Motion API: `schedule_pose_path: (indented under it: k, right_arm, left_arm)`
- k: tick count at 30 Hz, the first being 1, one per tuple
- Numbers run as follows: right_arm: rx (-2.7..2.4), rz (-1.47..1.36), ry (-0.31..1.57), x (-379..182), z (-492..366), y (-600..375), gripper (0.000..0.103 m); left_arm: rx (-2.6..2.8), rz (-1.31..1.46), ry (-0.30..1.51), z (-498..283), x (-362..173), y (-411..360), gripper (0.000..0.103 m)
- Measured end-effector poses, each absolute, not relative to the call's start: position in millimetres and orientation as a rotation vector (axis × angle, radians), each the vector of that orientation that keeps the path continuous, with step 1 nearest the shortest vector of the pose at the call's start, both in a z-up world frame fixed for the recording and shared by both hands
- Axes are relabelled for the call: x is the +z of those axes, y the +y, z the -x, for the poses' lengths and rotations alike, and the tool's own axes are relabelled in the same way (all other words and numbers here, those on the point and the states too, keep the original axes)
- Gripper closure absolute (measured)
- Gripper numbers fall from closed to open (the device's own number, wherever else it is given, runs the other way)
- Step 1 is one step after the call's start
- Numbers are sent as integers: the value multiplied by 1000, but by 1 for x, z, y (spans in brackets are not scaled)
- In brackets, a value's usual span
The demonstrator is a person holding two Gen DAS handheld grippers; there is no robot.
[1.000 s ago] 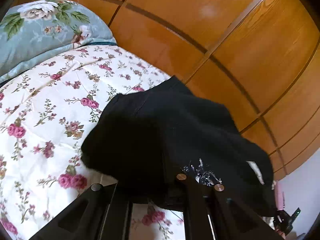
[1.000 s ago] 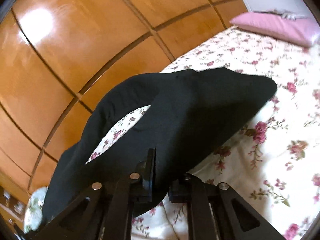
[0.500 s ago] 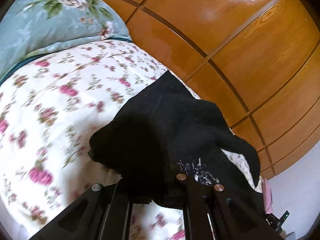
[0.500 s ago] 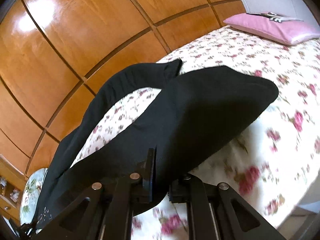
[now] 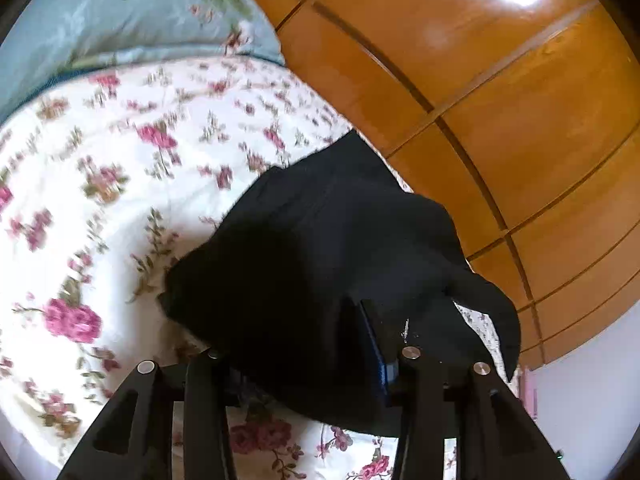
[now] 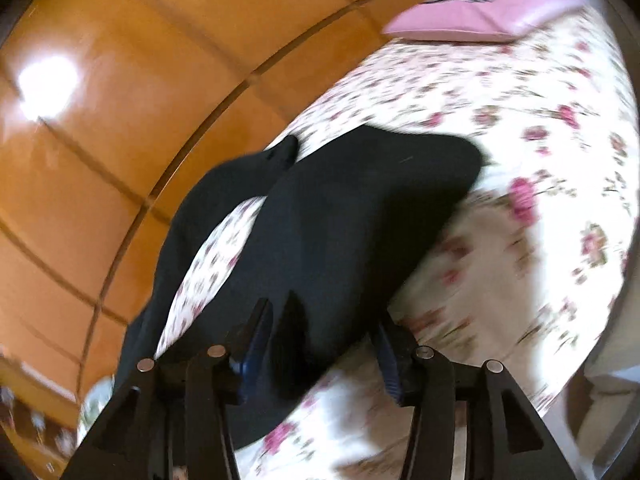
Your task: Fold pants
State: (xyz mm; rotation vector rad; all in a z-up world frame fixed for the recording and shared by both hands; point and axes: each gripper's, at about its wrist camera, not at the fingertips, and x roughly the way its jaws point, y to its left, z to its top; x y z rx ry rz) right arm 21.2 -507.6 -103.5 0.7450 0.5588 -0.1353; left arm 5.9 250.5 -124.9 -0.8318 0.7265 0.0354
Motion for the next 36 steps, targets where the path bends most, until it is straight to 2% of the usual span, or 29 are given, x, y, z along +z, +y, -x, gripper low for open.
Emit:
schedule_pose_path:
  k: [1,3,6,12,15,18,20,22,23,24,26,31,33,36]
  right_arm:
    - [-148,-776,550,-107,-24,-519,58]
    - [-170,-810,558,-110,-33,-536,87]
    - [-221,-769,598,-95,-49,-546,94]
    - [-297,-523,523,-34,-34,-537,94]
    - [-341,-482,607,-50,-31,-546,95]
    - [-390,-563,692,-89,-19,-567,95]
    - [-348,-628,628,-99,-9,-574,95]
    - [-344,-603,629,-96,-10,-573,92]
    - [-343,-597,631,-95,-9,-572,89]
    - [-343,-597,629,-91,-7,-572,82]
    - [-413,-579,606,-81,2,-573,75]
    - [-584,-384,511,-44,19,-553,72]
    - [-574,-294,485,-30,17,-536,66]
    - [-480,-201,467,-17,0,-499,56]
  left_arm:
    - [40,827,734,-8,-127,250,75]
    - [75,789,763,-12,-127,250,96]
    - [81,782,768,-12,-118,252,97]
    - [62,725,764,3,-91,256,97]
    - [74,701,803,7,-105,256,97]
    - [86,758,827,10,-125,259,97]
    - [78,755,812,12,-127,259,95]
    - [74,758,794,14,-124,261,86]
    - [85,771,781,18,-122,264,81]
    - [105,783,769,23,-121,267,74]
    - [153,826,732,36,-119,281,71]
    - [315,892,634,66,-105,317,66]
    - [345,903,587,66,-93,328,64]
    - [335,908,555,51,-76,330,56]
